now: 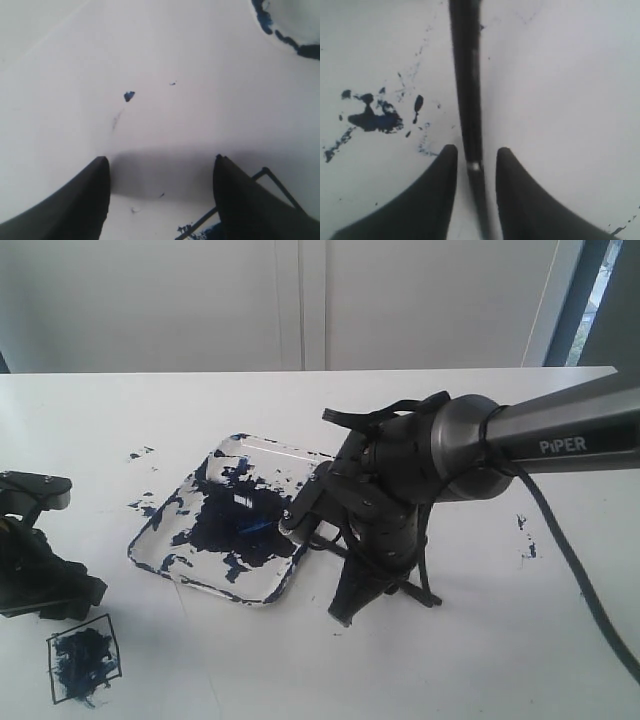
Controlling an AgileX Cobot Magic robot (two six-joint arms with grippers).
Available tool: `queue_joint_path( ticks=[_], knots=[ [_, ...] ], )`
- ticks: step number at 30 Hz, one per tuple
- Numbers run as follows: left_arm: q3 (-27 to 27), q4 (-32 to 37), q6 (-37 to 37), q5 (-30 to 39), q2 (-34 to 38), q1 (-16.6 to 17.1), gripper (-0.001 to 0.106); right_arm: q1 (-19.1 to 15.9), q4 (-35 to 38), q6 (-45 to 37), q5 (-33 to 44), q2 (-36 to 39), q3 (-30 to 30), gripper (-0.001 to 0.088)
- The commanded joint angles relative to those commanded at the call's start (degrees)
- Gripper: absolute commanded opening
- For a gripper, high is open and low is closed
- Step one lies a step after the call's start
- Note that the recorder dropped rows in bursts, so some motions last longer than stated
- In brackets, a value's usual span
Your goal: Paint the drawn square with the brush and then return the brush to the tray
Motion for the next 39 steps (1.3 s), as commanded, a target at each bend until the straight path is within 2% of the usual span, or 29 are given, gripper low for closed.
queue_joint_path(
  ticks=[2, 9, 14, 19, 24, 31, 39],
  knots=[
    [0.0, 0.0, 0.0, 0.1, 0.0, 0.0, 0.064, 0.0, 0.0, 0.0, 0.0, 0.0, 0.0, 0.0448],
    [0.0, 0.0, 0.0, 0.2, 0.0, 0.0, 0.064, 0.0, 1.8, 0.0, -0.4, -0.4, 0.0, 0.045],
    [0.0, 0.0, 0.1, 0.2, 0.0, 0.0, 0.064, 0.1, 6.8, 0.0, -7.3, -3.4, 0.0, 0.045],
    [0.0, 0.0, 0.1, 0.5, 0.0, 0.0, 0.064, 0.1, 7.0, 0.9, -13.5, -4.3, 0.0, 0.045],
    [0.0, 0.0, 0.1, 0.5, 0.0, 0.0, 0.064, -0.2, 6.9, 0.9, -19.3, -3.7, 3.2, 0.045],
    [0.0, 0.0, 0.1, 0.6, 0.0, 0.0, 0.064, -3.9, 7.1, 4.5, -30.4, -2.3, 9.1, 0.0444],
    [0.0, 0.0, 0.2, 0.6, 0.0, 0.0, 0.064, -4.5, 6.9, 4.5, -32.3, -2.3, 9.9, 0.0378]
  ],
)
